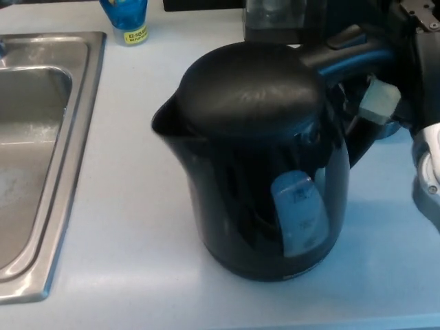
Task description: Pick up a kettle on a counter using the right hand and walk towards another counter and put the kettle near the coffee maker
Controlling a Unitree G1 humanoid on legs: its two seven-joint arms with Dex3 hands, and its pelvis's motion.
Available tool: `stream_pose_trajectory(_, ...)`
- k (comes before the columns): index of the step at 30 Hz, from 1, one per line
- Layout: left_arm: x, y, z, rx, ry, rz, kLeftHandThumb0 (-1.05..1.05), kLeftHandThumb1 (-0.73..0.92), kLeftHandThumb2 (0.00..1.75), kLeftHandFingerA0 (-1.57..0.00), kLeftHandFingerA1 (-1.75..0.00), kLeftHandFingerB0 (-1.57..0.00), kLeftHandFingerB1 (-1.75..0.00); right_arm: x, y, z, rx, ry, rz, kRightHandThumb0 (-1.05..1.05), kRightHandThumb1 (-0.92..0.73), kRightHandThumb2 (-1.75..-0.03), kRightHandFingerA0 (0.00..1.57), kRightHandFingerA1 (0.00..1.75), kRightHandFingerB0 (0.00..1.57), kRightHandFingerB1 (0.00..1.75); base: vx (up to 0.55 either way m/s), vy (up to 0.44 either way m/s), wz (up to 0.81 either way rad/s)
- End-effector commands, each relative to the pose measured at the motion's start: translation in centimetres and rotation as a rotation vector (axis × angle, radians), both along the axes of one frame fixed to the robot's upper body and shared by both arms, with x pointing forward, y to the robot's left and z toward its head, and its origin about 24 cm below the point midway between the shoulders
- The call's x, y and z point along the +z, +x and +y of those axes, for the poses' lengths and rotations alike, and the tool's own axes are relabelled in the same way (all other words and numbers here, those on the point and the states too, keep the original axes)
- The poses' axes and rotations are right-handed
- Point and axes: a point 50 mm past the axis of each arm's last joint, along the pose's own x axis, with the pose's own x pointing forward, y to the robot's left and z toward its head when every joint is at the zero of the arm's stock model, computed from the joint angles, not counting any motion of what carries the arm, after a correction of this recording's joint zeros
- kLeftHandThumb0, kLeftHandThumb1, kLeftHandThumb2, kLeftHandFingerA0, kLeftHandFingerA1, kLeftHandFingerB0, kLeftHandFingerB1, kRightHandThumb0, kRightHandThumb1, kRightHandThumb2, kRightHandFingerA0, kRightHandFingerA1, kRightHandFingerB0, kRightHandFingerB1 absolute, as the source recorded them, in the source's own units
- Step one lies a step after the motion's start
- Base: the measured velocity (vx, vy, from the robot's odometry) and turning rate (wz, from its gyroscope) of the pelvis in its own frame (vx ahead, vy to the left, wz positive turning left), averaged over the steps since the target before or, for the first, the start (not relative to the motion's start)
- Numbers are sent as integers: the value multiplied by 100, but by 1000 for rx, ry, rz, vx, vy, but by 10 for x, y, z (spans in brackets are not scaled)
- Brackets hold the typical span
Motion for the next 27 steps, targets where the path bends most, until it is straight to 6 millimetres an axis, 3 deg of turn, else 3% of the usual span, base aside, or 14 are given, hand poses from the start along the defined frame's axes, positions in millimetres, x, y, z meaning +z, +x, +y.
stream_pose_trajectory(1,5,0,7,-29,37,-22,-9,30,143,-109,-126,-106,-111,-11,-1,-8,66,-102,166,-48,-55,-76,0,0,11,6,0,0,0)
stream_pose_trajectory(14,6,-2,9,-29,45,-15,-5,20,152,-105,-130,-107,-115,-24,-8,-19,107,-102,275,-46,-55,-77,0,0,12,1,0,0,0)
stream_pose_trajectory(15,6,-2,8,-15,37,-25,-3,26,145,-104,-129,-104,-112,-26,-12,-24,145,-154,311,-45,-60,-63,0,0,0,18,0,0,0)
stream_pose_trajectory(17,6,-3,7,-9,33,-30,-3,26,145,-104,-129,-104,-112,-27,-14,-26,163,-177,329,-45,-60,-63,0,0,0,18,0,0,0)
stream_pose_trajectory(18,6,-3,8,-17,40,-20,-1,23,146,-104,-130,-104,-112,-27,-14,-27,174,-209,334,-47,-51,-72,0,0,3,9,0,0,0)
stream_pose_trajectory(19,6,-3,8,-20,44,-15,-1,23,146,-104,-130,-104,-112,-27,-15,-27,179,-223,337,-47,-51,-72,0,0,3,9,0,0,0)
stream_pose_trajectory(20,7,-5,9,-15,44,-21,8,16,151,-105,-133,-106,-112,-22,-20,-30,221,-317,354,-54,-52,-56,0,0,0,6,0,0,0)
stream_pose_trajectory(23,8,-5,9,-13,44,-24,8,16,151,-105,-133,-106,-112,-19,-23,-32,242,-362,367,-54,-52,-56,0,0,0,6,0,0,0)
stream_pose_trajectory(24,7,-7,11,-2,43,-13,-11,32,145,-109,-131,-105,-114,-5,-32,-39,289,-483,381,-70,-41,-63,0,0,0,0,0,0,0)
stream_pose_trajectory(25,7,-7,11,-1,43,-12,-11,32,145,-109,-131,-105,-114,-4,-33,-39,295,-497,383,-70,-41,-63,0,0,0,0,0,0,0)
stream_pose_trajectory(27,7,-8,11,7,40,-14,-4,26,148,-107,-134,-105,-114,5,-40,-48,323,-538,405,-89,-38,-67,0,0,0,0,0,0,0)
